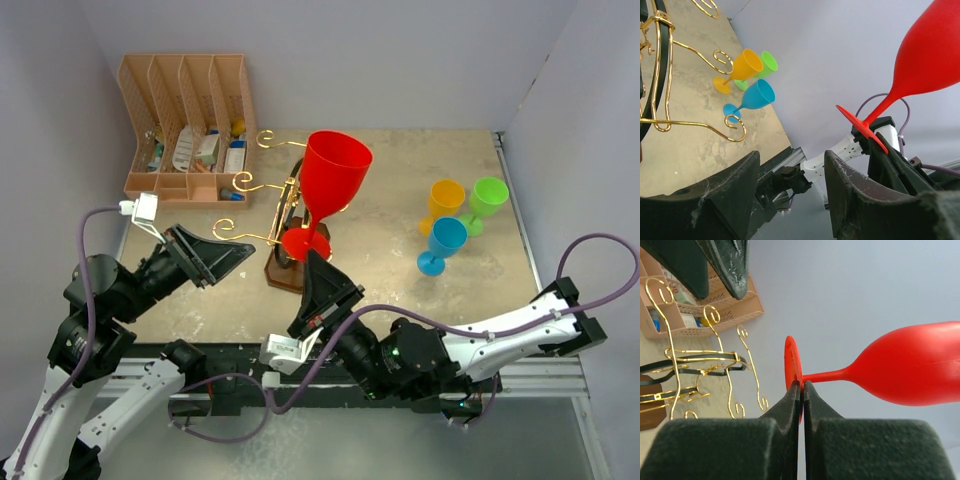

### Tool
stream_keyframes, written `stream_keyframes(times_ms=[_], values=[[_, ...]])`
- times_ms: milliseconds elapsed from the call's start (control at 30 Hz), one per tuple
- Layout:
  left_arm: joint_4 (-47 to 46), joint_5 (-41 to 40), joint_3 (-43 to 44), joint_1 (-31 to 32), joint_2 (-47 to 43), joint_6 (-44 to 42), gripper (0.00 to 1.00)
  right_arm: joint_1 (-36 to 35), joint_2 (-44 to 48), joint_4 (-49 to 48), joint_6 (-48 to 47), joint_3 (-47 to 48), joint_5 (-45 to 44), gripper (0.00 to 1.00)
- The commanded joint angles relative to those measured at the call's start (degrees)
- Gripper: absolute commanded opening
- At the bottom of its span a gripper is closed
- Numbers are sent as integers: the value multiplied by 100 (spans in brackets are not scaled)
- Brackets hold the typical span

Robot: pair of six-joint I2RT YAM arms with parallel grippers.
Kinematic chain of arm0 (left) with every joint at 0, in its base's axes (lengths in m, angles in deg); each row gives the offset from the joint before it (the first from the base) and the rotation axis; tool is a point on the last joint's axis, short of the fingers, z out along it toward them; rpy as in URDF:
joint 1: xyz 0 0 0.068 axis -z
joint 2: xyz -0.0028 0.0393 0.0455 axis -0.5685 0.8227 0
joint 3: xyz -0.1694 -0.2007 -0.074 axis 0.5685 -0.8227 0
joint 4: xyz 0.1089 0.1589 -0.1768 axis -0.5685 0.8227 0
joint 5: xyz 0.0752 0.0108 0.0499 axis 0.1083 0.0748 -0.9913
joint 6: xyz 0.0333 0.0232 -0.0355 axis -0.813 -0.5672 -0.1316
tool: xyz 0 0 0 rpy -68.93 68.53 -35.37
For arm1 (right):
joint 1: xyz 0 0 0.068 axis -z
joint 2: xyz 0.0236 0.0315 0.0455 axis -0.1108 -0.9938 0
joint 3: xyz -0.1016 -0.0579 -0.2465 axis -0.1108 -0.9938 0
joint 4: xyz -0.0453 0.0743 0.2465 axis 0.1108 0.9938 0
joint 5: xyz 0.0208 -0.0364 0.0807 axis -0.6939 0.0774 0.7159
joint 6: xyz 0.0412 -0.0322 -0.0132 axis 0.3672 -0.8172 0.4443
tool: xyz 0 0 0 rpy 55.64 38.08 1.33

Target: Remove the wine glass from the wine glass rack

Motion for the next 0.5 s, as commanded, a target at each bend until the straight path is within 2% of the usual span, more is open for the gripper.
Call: stream_keyframes(times_ms=[0,233,367,467], values=[[-245,-53,45,4,-71,83,57,-167,-94,-957,-515,-99,-195,0],[-350,5,159,4,-49,222,57,-229,-333,-978,-377,-163,-179,0],[-569,166,4,4,-70,905,57,-261,-468,-1192,-562,-288,-107,0],[-791,256,-163,4,-137,1446,57,-273,-582,-1945,-1113,-449,-41,0]])
